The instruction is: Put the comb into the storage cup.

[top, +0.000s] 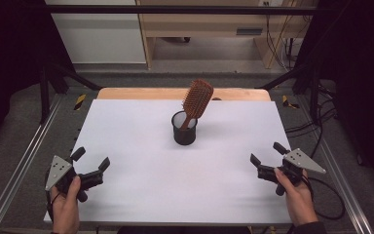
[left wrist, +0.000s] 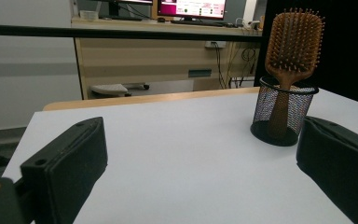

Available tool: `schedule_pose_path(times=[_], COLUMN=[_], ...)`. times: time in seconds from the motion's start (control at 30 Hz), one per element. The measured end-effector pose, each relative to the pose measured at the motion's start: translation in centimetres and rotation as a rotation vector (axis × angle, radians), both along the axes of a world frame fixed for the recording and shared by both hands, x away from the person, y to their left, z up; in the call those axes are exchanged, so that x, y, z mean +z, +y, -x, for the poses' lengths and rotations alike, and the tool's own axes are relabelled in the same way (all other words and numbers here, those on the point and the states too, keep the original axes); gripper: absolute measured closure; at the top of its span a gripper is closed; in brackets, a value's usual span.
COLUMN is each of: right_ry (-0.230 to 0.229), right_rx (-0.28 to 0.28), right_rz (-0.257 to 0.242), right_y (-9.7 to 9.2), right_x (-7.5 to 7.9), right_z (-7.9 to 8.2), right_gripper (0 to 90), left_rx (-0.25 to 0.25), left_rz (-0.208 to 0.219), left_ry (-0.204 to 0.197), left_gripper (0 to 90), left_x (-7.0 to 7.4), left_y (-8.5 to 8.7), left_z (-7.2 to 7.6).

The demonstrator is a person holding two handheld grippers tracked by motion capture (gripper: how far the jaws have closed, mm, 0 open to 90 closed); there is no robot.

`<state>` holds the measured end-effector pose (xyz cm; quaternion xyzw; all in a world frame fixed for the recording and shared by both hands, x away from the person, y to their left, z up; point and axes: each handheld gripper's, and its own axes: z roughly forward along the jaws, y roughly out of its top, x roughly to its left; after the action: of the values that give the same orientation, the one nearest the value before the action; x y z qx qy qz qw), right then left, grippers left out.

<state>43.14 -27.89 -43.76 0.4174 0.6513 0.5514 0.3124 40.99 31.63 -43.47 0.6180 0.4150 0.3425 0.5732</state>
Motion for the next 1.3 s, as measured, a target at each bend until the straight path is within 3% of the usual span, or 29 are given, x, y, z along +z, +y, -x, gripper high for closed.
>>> schedule_pose_path(times=[0.67, 1.3], right_ry=[0.002, -0.044], right_rx=[0.037, 0.081], right_rz=[0.014, -0.003], right_y=[1.6, 2.5], right_x=[-1.8, -2.1], right_z=[0.5, 0.6], right_gripper=[3.1, 3.5], left_rx=[-0.033, -0.055], left_rz=[0.010, 0.016], left_ry=[-0.021, -0.028], left_gripper=[1.8, 1.8], left_x=[0.2, 0.4], left_y=[-0.4, -0.9], left_z=[0.1, 0.3])
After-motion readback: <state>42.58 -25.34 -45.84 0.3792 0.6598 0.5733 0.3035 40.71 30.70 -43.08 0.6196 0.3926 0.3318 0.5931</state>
